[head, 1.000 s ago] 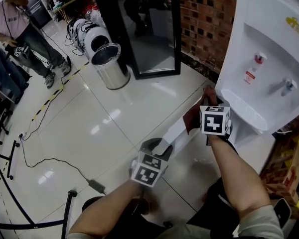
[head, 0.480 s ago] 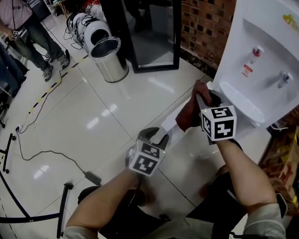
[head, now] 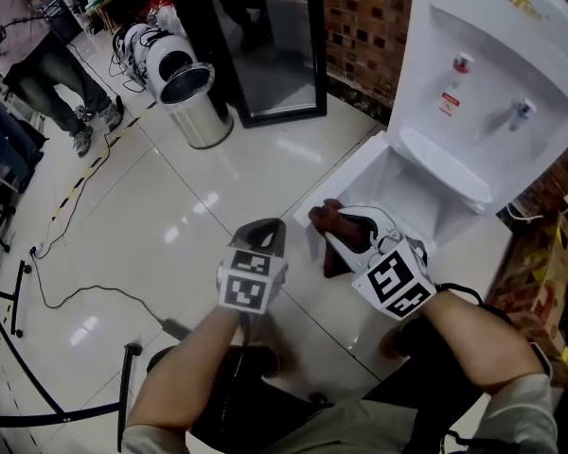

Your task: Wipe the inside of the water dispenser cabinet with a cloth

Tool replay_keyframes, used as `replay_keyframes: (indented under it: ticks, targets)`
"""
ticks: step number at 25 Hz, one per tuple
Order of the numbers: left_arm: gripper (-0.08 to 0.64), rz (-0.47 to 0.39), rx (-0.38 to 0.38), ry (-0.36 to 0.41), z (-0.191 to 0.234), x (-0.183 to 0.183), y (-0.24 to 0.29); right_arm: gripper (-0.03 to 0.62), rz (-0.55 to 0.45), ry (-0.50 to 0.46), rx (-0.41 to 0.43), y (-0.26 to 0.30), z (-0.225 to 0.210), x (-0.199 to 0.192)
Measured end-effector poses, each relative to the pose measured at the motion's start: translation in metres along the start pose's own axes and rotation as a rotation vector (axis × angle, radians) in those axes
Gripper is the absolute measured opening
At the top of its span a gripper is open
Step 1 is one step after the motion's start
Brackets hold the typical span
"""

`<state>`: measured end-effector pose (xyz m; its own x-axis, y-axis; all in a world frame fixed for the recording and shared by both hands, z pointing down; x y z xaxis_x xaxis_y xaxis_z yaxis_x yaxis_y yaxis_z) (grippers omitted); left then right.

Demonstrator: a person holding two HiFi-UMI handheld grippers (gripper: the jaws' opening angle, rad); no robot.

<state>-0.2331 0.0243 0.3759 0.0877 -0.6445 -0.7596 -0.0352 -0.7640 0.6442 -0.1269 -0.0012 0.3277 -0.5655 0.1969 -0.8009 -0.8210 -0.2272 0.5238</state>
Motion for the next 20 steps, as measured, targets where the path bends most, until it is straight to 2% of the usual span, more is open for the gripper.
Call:
replay_keyframes:
  ticks: [5,9,12,16,20]
  targets:
    - [0.002,-0.035,-0.018,-0.001,-0.004,0.012,0.006,0.115,0.051,-0.086,0.147,0.011,0.041,-0.021]
    - [0.000,-0.028,-0.058,-0.022,-0.006,0.017,0.016,0.115,0.083,-0.138,0.207,0.024,0.055,-0.034]
    - [0.000,-0.010,-0.073,-0.037,-0.003,0.014,0.021,0.115,0.085,-0.146,0.223,0.032,0.057,-0.034]
    - [0.000,0.030,-0.111,-0.057,-0.005,0.003,0.030,0.115,0.077,-0.098,0.200,0.040,0.042,-0.030]
    - [0.000,0.042,-0.100,-0.060,-0.003,0.000,0.035,0.115,0.070,-0.089,0.187,0.047,0.029,-0.032]
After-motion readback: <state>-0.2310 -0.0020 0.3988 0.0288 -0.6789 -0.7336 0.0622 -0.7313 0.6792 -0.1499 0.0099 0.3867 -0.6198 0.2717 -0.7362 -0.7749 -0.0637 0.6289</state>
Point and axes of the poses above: the fingertips, and each gripper's own axes: y forward along the fingers, z to its left, x out of its top, the point moved 2 cm from there along -y, backward along the fingers, and after that the axes turned 7 degrees about z, right-handed, at the moved point
